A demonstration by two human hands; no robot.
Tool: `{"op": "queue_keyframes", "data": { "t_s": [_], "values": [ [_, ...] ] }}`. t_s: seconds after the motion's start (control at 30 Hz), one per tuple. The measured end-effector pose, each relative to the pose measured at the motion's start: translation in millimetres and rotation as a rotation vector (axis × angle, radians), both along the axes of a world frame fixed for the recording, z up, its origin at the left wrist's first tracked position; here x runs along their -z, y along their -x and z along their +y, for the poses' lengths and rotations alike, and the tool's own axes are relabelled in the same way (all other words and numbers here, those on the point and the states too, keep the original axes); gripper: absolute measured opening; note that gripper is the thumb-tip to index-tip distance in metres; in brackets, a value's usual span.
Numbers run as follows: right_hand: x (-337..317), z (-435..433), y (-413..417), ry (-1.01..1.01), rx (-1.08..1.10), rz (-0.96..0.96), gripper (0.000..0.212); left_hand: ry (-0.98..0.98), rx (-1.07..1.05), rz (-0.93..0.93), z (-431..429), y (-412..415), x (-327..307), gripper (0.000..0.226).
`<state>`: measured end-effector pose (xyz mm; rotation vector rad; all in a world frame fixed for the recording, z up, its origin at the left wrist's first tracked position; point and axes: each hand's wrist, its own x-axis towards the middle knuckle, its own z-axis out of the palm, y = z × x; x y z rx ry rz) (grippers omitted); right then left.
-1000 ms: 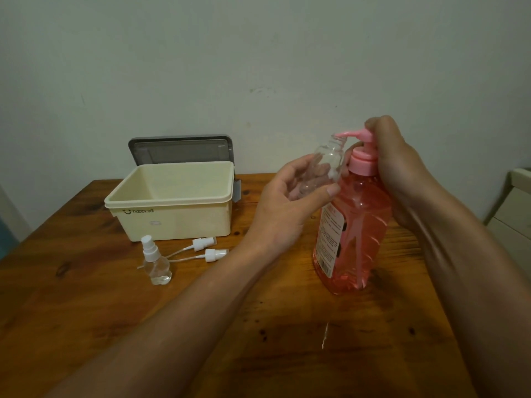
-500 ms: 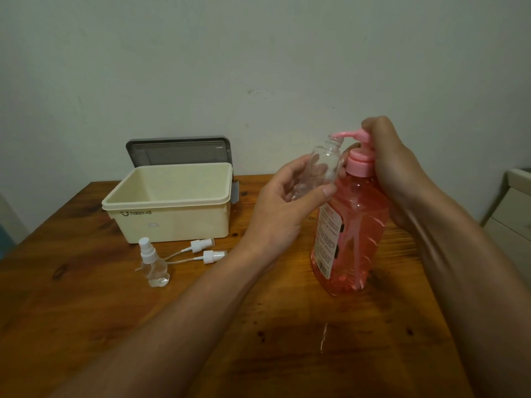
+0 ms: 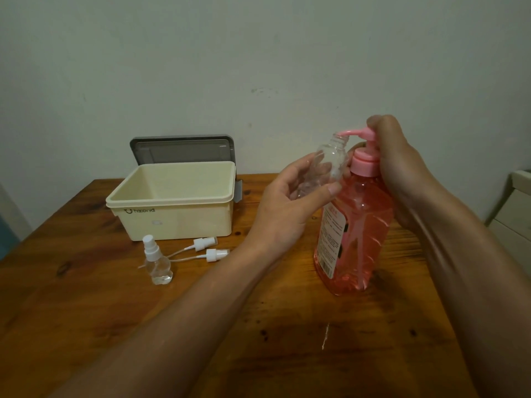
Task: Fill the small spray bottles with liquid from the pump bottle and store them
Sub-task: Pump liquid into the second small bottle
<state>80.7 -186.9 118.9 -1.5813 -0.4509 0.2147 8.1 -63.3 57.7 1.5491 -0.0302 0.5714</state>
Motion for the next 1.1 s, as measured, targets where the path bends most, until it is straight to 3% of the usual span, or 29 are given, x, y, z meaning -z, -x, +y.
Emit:
{"op": "queue_keyframes", "data": {
  "t_s": [0.17,0.43,0.6,0.87,1.1],
  "values": [
    [-1.7,2.1,2.3,-0.016,0.008,0.013,0.068,0.008,-0.006,-0.005,-0.5,-0.4,-2.6,0.056],
    [-1.6,0.2,-1.4,-0.002,-0.017,-0.002,0.053,0.006,-0.002,0.012,1.2,-0.6,0.2,0.056],
    [-1.0,2.9,1.5,-0.029,0.011,-0.007,0.069,0.005,-0.008,0.005,0.3,-1.5,-0.7,0.058],
    [0.2,0.7,-4.8,-0.03,-0.058,0.006,0.052,0.008,-0.005,0.0,2.2,-0.3,0.0,0.056],
    [-0.4,1.8,-0.6,-0.036,-0.011,0.028,0.059,0.001,-0.003,-0.011,0.6,-1.0,-3.4,0.058]
  ]
}}
